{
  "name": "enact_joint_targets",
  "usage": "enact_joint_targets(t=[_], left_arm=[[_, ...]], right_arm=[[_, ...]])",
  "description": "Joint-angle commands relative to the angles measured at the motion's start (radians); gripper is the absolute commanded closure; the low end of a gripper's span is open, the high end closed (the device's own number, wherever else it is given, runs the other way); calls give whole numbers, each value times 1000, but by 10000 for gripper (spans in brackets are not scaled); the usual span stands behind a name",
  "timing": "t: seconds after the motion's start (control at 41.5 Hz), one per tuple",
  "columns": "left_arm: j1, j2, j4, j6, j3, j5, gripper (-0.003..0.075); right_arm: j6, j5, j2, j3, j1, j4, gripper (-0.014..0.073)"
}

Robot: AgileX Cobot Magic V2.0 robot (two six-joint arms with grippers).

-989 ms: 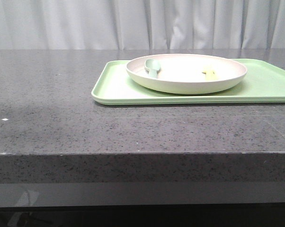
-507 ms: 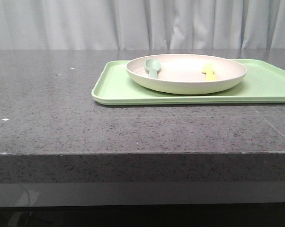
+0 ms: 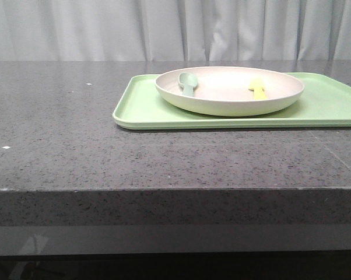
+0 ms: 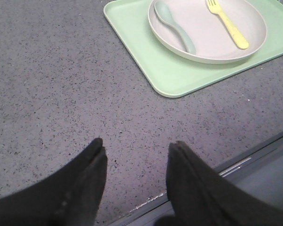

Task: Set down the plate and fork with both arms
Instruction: 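Open the left gripper and raise it away from the plate, then lower the right gripper onto the yellow fork and close on its handle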

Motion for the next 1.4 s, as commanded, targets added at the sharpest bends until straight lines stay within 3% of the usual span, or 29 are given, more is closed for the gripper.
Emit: enact_joint_targets(t=[0.0,0.241,0.434,0.748,1.375], left_arm=[[5,-2,-13,1,-23,-62,408],[5,-2,-13,1,-23,-62,408],[5,-2,-13,1,-23,-62,408],[5,-2,-13,1,-23,-62,408],[5,-2,-13,1,-23,-62,408]], right_arm=[[-63,-22,84,-88,26,80,216],[-62,7,306,-197,136,73,118],[5,9,478,-311,209,26,165],[417,155,775,-585,319,-423,179],[542,352,1132,-934,260,-350,180]])
